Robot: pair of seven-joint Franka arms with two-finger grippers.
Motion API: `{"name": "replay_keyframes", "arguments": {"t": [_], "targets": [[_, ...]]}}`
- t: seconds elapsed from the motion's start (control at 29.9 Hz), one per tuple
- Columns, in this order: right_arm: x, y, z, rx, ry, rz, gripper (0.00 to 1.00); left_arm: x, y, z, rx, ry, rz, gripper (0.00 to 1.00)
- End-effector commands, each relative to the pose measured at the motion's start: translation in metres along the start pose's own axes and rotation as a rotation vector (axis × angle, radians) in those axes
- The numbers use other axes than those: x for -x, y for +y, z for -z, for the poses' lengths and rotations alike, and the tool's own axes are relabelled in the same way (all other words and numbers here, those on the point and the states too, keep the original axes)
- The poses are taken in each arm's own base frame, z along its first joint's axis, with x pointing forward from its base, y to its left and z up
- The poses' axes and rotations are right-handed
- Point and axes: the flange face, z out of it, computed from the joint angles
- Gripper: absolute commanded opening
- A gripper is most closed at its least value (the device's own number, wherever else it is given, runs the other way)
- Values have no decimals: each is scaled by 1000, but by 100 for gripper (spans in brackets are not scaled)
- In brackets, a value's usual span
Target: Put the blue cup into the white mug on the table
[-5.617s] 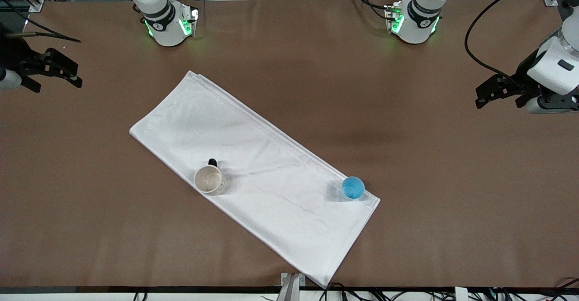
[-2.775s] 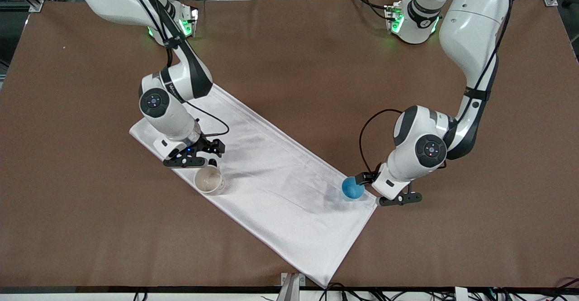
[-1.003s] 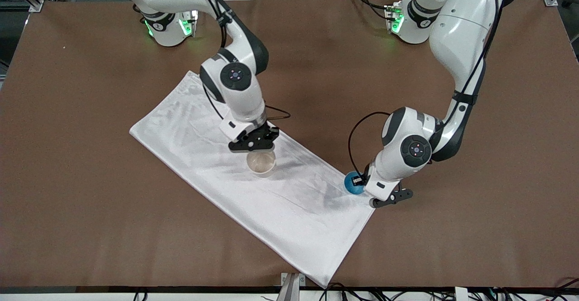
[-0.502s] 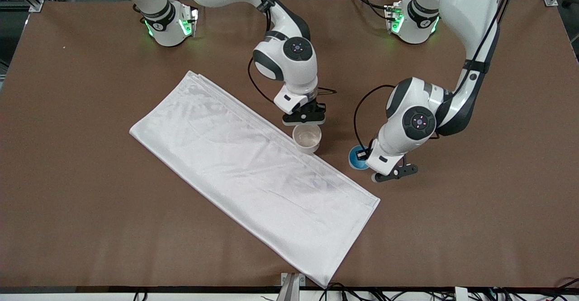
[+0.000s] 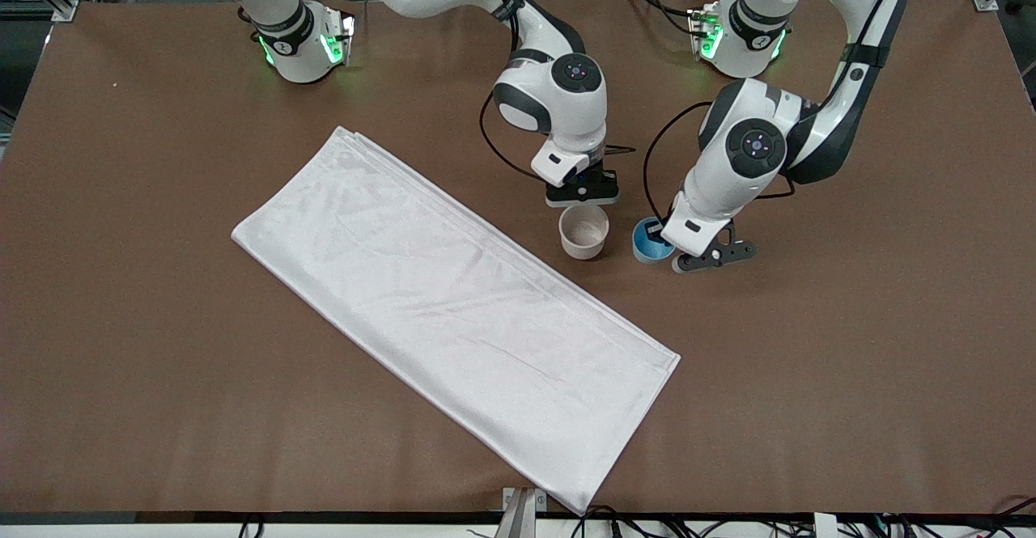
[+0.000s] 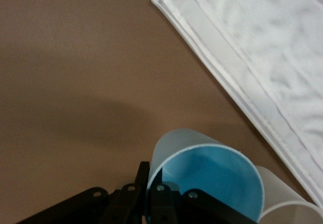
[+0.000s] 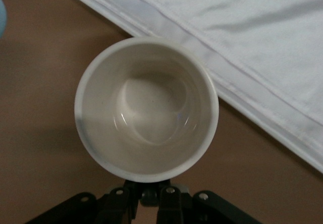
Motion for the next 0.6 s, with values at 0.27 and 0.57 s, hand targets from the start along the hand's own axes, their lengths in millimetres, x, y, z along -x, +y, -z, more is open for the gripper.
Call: {"name": "replay_keyframes", "arguments": {"t": [0.27,0.57], "targets": [[-3,-7,-8,16,36,8,0,17,-7,5,-2,17,14,0],[-4,-6,-9,24,49,-20,100,20,-1,6,18,4,25,0]]}}
